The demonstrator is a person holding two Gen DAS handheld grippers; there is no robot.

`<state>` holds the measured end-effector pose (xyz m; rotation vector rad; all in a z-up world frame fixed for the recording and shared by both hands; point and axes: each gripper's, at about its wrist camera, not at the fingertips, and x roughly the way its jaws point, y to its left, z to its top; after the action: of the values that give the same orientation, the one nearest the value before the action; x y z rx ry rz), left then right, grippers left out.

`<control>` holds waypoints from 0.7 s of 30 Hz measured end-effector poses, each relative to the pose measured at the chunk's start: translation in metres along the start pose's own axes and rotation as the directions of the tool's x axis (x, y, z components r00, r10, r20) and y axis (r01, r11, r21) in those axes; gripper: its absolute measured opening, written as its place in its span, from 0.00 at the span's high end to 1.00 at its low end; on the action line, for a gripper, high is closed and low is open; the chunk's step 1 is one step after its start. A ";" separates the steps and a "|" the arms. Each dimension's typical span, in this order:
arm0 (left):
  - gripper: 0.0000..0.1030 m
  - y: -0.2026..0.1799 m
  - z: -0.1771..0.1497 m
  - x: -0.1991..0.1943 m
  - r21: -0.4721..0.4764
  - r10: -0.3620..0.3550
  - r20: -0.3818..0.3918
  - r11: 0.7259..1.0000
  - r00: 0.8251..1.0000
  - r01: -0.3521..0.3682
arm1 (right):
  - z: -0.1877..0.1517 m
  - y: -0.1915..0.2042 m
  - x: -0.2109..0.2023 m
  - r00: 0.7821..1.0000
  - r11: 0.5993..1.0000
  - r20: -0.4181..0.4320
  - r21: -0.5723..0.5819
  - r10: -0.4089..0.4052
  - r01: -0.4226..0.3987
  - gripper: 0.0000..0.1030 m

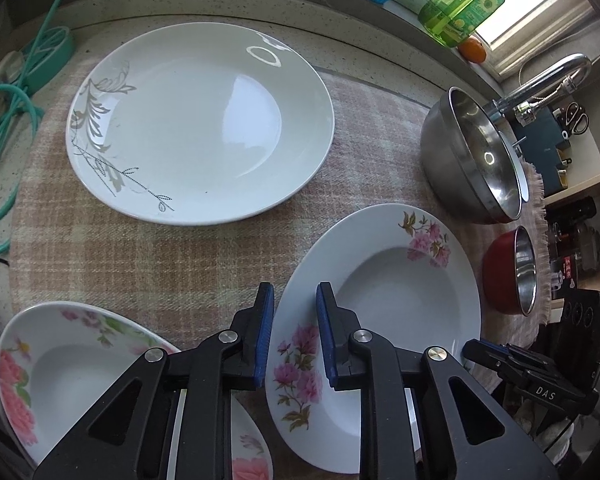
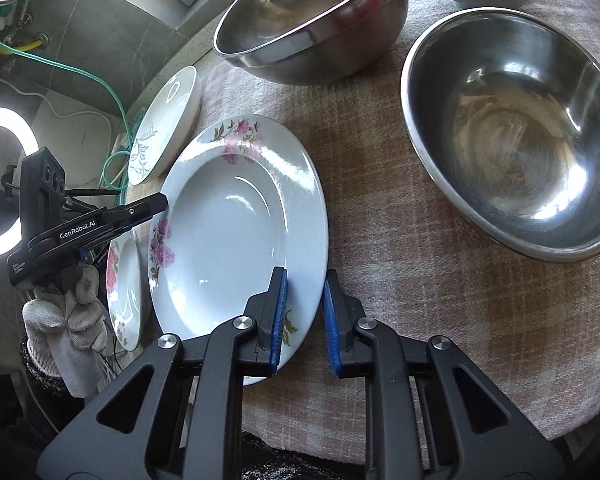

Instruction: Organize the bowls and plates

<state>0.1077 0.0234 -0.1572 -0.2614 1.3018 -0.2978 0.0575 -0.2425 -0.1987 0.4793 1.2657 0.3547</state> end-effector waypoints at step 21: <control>0.81 -0.024 -0.030 -0.002 0.019 0.025 -0.002 1.000 1.000 -0.025 | -0.001 -0.010 -0.009 0.999 0.999 -0.017 -0.021 -0.044 0.044 0.81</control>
<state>0.0764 0.0009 -0.1538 -0.2292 1.3026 -0.2894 0.0536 -0.2554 -0.1965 0.4312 1.2869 0.3352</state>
